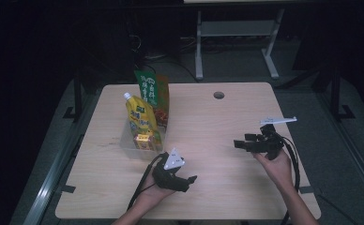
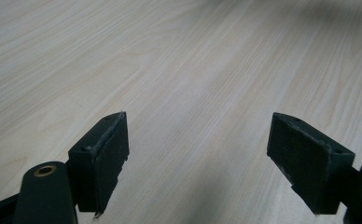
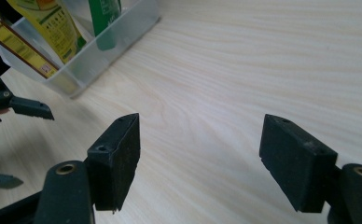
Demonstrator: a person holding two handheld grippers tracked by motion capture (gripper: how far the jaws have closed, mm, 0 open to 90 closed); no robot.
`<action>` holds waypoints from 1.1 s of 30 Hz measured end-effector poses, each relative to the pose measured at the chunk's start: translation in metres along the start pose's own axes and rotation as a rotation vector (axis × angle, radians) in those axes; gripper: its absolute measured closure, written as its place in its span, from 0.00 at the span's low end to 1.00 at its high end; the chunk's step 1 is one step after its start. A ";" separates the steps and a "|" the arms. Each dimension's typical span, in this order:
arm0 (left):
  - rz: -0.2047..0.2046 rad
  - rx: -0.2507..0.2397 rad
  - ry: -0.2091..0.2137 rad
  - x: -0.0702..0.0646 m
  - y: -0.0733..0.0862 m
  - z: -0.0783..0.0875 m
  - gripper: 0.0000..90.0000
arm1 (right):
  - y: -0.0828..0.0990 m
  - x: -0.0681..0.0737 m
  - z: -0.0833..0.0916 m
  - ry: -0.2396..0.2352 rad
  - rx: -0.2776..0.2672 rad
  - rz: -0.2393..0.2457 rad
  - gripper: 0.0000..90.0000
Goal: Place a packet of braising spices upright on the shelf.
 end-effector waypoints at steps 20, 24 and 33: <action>-0.003 0.016 0.001 -0.001 0.005 0.001 0.22 | 0.045 -0.003 0.023 -0.003 -0.022 -0.033 0.31; -0.006 0.015 0.002 -0.002 0.005 0.002 0.22 | 0.051 -0.002 0.025 -0.005 -0.024 -0.034 0.31; -0.014 0.022 0.014 -0.005 0.008 0.003 0.22 | 0.060 0.004 0.037 0.007 -0.056 -0.030 0.29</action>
Point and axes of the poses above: each handheld gripper's, and its own axes: z roughly backward along the jaws, y roughly out of its underside, x roughly to its left, the point moved 8 cm from there along -z, roughly forward along the jaws, and after that the axes turned 2 degrees about -z, right-handed, at the moved point
